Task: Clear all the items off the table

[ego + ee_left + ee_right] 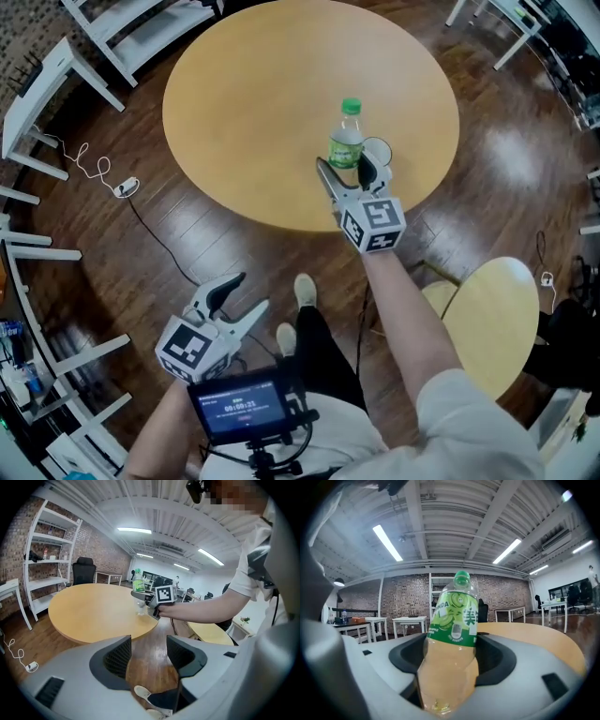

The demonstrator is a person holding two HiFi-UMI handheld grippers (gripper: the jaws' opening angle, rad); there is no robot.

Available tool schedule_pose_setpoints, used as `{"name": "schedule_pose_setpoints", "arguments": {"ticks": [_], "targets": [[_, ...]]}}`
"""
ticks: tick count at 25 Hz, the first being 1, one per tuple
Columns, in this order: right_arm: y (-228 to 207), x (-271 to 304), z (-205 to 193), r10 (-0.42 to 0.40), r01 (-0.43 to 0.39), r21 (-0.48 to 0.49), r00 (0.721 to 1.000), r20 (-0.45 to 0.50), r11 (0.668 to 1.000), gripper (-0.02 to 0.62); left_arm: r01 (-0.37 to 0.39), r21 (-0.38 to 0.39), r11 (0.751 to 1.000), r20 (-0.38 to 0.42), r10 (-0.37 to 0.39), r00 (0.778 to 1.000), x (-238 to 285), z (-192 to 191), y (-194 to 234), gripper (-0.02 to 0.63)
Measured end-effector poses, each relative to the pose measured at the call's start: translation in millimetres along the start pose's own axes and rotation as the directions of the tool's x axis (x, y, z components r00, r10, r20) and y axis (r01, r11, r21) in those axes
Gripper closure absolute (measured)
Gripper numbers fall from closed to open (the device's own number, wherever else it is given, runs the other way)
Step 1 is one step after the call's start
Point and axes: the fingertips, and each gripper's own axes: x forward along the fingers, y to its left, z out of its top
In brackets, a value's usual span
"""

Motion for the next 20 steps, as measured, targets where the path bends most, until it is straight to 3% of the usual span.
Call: {"name": "schedule_pose_setpoints", "arguments": {"ticks": [4, 7, 10, 14, 17, 20], "targets": [[-8.4, 41.6, -32.8, 0.016, -0.02, -0.043, 0.994, -0.109, 0.999, 0.276, 0.001, -0.039, 0.999, 0.0, -0.001, 1.0, 28.9, -1.0, 11.4, 0.364], [-14.8, 54.5, -71.7, -0.026, 0.012, -0.047, 0.954, -0.297, 0.999, 0.274, 0.022, -0.048, 0.999, -0.002, -0.022, 1.0, 46.8, 0.4, 7.0, 0.364], [-20.3, 70.0, -100.3, -0.082, 0.061, -0.058, 0.867, -0.491, 0.996, 0.267, 0.028, -0.06, 0.998, -0.006, -0.028, 1.0, 56.5, 2.6, 5.7, 0.364], [-19.9, 99.5, -109.6, -0.098, 0.079, -0.058, 0.763, -0.639, 0.995, 0.261, 0.015, -0.052, 0.999, 0.009, -0.015, 1.0, 57.7, 10.9, 10.8, 0.364], [-31.8, 93.5, -126.9, -0.129, 0.128, -0.059, 0.654, -0.746, 0.99, 0.258, 0.001, -0.057, 0.998, 0.015, 0.0, 1.0, 51.9, 12.4, 11.3, 0.364], [-26.2, 97.5, -140.5, -0.06, 0.102, 0.003, 0.605, -0.794, 0.995, 0.253, -0.011, -0.07, 0.997, 0.012, 0.012, 1.0, 44.4, 10.9, 14.8, 0.364]]}}
